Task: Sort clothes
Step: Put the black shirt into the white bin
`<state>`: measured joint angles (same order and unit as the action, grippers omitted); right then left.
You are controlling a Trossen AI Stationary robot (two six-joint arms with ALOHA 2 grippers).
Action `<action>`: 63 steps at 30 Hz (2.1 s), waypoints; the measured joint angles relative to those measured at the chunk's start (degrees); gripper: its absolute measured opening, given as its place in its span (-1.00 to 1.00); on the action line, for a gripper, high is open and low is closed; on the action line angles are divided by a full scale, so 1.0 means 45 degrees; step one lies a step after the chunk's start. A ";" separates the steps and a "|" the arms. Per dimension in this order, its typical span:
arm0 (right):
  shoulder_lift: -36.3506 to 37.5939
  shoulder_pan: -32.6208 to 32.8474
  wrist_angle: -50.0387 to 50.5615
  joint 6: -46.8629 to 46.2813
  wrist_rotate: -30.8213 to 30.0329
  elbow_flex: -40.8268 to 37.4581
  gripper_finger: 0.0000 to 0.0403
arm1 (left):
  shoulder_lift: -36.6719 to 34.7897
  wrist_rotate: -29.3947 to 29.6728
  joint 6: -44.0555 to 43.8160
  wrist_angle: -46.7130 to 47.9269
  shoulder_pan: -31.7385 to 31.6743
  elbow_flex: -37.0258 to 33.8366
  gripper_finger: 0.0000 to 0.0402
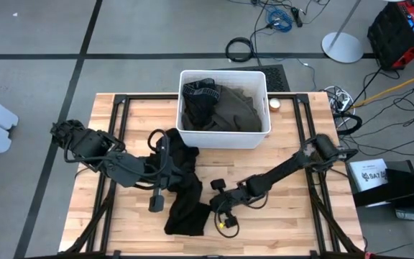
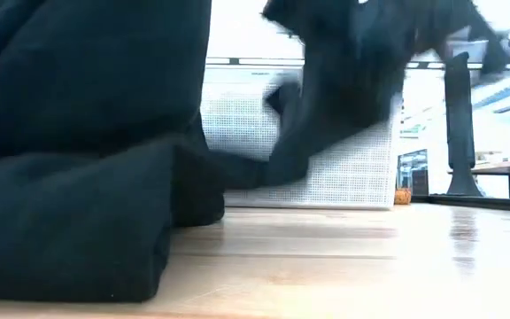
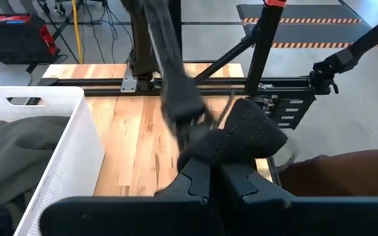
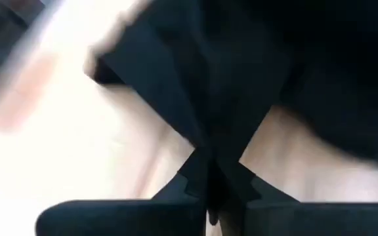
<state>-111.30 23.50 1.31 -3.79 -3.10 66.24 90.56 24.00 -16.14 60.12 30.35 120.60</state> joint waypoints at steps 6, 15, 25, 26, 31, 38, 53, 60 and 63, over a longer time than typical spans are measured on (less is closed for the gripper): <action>0.3032 0.0838 0.6423 0.0095 -0.2530 0.2104 -0.99 | 0.0005 0.0011 0.0026 0.0000 0.0231 0.0000 -0.97; 0.7327 0.2629 0.9060 0.0995 -0.6251 0.5425 -1.00 | -0.0112 0.2796 0.0102 -0.0039 0.0814 -0.0004 -0.97; 1.0021 0.3909 0.6653 0.3976 -1.1974 0.7213 -1.00 | -0.1150 0.9015 0.0012 -0.0174 0.1566 -0.0005 -0.97; 1.0169 0.3972 0.6343 0.4380 -1.2325 0.7312 -1.00 | -0.1282 0.9413 0.0019 -0.0287 0.1685 -0.0005 -0.97; 1.0533 0.4212 0.4161 0.7017 -1.2531 0.7827 -1.00 | -0.1835 1.2004 0.1634 -0.1737 0.2588 -0.0010 -0.97; 1.0484 0.5141 0.0322 1.0463 -0.9592 0.9185 -1.00 | -0.2030 1.2101 0.8729 -0.9672 0.3689 -0.0009 -0.97; 0.9841 0.6390 -0.1566 1.2657 -0.8416 1.1677 -1.00 | -0.1991 0.9874 1.7363 -1.8870 0.4878 -0.0005 -0.97; 0.9577 0.6383 0.0969 1.2033 -1.2930 1.1654 -1.00 | -0.1909 1.2145 1.7060 -1.8066 0.4659 -0.0092 -0.97; 0.9569 0.6388 0.3758 0.9522 -1.3192 1.1652 -1.00 | -0.1732 1.2575 1.5966 -1.7550 0.4552 -0.0324 -0.97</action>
<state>-68.24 52.25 18.23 39.06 -62.46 118.67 82.77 80.59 55.70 -18.86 50.83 119.14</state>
